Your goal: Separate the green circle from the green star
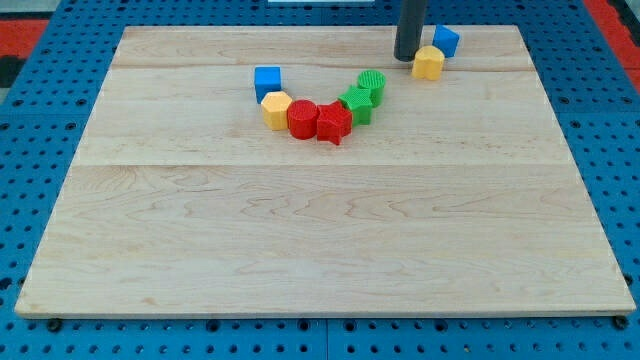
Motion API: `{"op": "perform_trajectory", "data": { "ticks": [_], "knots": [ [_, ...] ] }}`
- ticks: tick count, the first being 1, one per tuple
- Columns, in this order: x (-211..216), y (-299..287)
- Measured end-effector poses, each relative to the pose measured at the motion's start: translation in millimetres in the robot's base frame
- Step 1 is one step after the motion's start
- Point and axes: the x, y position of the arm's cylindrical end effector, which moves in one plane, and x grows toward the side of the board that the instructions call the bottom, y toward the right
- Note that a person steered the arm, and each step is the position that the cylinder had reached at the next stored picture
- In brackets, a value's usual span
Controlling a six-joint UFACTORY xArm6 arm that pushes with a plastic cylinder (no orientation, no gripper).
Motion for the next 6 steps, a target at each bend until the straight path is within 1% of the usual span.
{"op": "perform_trajectory", "data": {
  "ticks": [2,3,4,5,6],
  "knots": [
    [-0.2,-81.2],
    [33.8,-94.2],
    [55.8,-84.7],
    [58.2,-63.3],
    [69.2,-47.0]
  ]
}}
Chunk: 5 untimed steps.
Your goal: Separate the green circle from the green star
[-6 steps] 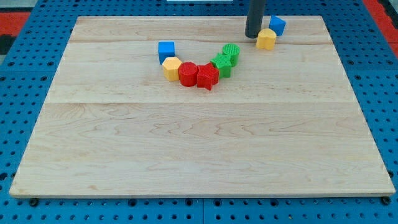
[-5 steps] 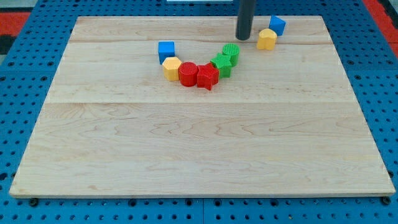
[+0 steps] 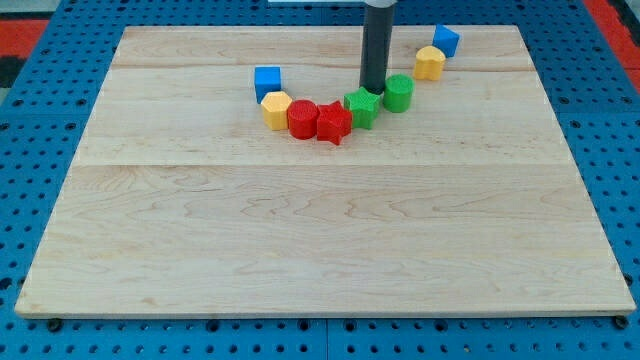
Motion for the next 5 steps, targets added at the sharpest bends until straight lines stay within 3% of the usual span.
{"op": "perform_trajectory", "data": {
  "ticks": [1,4,5],
  "knots": [
    [22.1,-4.9],
    [10.9,58.5],
    [28.9,17.8]
  ]
}}
